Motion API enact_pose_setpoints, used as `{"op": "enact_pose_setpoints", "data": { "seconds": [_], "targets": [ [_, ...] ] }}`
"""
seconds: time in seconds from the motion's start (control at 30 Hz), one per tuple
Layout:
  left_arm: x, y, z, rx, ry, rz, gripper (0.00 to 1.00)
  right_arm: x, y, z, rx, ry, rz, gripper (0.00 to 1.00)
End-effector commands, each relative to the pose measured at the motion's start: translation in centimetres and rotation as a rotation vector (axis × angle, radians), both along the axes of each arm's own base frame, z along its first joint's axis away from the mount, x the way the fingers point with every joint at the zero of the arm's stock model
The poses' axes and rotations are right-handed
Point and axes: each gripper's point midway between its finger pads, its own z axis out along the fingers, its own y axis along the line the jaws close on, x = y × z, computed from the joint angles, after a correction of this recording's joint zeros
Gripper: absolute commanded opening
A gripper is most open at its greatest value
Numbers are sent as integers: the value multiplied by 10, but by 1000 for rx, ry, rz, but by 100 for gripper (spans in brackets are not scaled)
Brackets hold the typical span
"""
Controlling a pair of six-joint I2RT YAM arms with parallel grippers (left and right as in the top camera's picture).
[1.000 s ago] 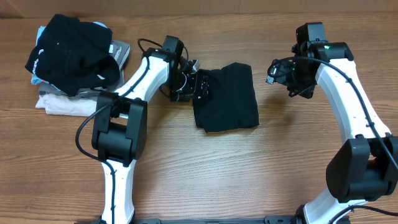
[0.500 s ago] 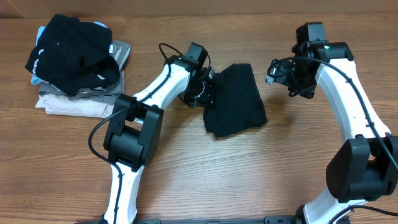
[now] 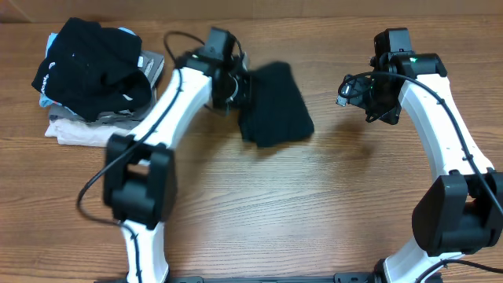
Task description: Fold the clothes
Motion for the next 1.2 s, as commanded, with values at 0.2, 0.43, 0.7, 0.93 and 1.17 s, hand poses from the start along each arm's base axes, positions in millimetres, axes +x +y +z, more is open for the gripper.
{"op": "enact_pose_setpoints", "data": {
  "seconds": [0.2, 0.43, 0.7, 0.93, 1.17],
  "targets": [
    [40, 26, 139, -127, -376, 102, 4, 5, -4, 11, -16, -38, -3, 96],
    [68, 86, 183, -143, -478, 240, 4, 3, -4, 9, -17, -31, -3, 98],
    [86, 197, 207, -129, -517, 479, 4, -2, -5, -1, -18, -3, -3, 98],
    [77, 297, 204, -120, -486, 692, 4, -2, -4, -1, -17, -5, -3, 98],
    [70, 360, 213, -132, -521, 844, 4, -2, -4, -1, -16, -3, -2, 98]
  ]
}}
